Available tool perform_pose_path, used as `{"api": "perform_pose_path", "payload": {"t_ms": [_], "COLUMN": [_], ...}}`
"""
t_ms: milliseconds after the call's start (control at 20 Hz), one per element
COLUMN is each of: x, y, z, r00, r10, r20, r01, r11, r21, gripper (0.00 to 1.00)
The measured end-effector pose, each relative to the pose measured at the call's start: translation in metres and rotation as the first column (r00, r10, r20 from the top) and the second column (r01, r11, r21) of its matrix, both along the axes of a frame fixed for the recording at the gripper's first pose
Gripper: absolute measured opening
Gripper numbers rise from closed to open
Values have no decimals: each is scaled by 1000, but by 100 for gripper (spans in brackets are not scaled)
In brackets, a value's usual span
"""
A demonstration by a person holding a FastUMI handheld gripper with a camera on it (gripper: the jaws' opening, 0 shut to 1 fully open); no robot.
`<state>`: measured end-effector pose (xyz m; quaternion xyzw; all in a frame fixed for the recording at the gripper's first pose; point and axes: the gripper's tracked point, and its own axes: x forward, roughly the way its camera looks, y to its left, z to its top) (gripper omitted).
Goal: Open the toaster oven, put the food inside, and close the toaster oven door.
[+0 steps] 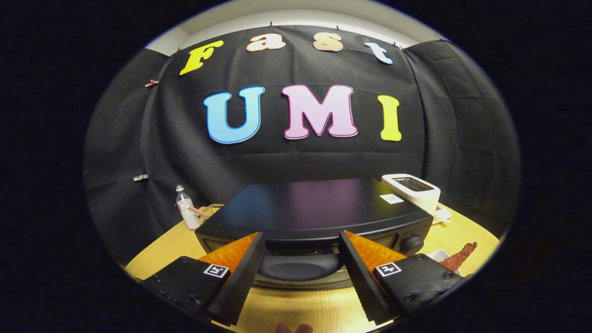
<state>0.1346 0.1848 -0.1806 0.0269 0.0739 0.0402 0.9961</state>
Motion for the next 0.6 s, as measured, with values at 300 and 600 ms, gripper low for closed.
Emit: {"api": "perform_pose_path", "payload": {"t_ms": [300, 600], "x": [-5, -19], "y": [2, 2], "z": [-7, -9], "r00": [999, 999], "r10": [-36, -40], "r20": [8, 19], "r01": [36, 40], "r11": [999, 999], "r21": [-32, -32], "gripper": [98, 98]}}
